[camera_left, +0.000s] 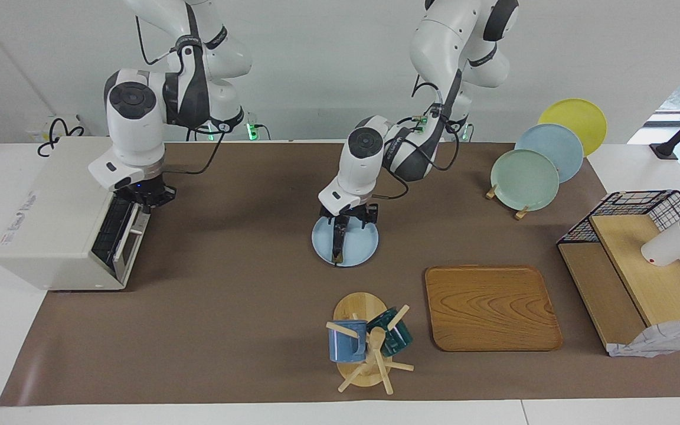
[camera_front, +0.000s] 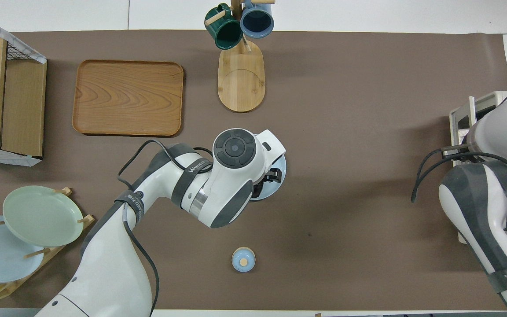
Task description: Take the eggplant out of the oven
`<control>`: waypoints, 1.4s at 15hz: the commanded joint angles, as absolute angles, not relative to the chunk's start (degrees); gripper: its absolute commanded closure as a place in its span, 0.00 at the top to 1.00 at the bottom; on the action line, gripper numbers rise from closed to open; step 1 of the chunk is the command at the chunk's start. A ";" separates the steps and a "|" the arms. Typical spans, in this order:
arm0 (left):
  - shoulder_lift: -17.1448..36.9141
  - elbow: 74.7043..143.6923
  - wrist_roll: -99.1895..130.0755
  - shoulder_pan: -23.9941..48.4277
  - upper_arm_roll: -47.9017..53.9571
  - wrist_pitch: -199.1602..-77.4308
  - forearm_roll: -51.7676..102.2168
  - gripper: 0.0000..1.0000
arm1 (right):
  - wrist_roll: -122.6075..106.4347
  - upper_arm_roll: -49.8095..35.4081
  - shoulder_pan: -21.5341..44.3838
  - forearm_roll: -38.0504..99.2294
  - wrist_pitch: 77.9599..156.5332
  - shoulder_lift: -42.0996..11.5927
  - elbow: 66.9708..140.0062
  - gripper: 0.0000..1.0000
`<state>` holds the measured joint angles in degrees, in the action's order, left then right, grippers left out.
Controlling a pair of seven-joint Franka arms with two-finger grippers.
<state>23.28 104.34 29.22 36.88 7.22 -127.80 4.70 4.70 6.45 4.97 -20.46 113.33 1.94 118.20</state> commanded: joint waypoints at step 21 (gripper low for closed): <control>19.69 95.19 28.48 28.23 6.24 -113.83 5.71 0.00 | -1.76 6.33 2.11 -1.23 98.26 3.08 104.41 1.00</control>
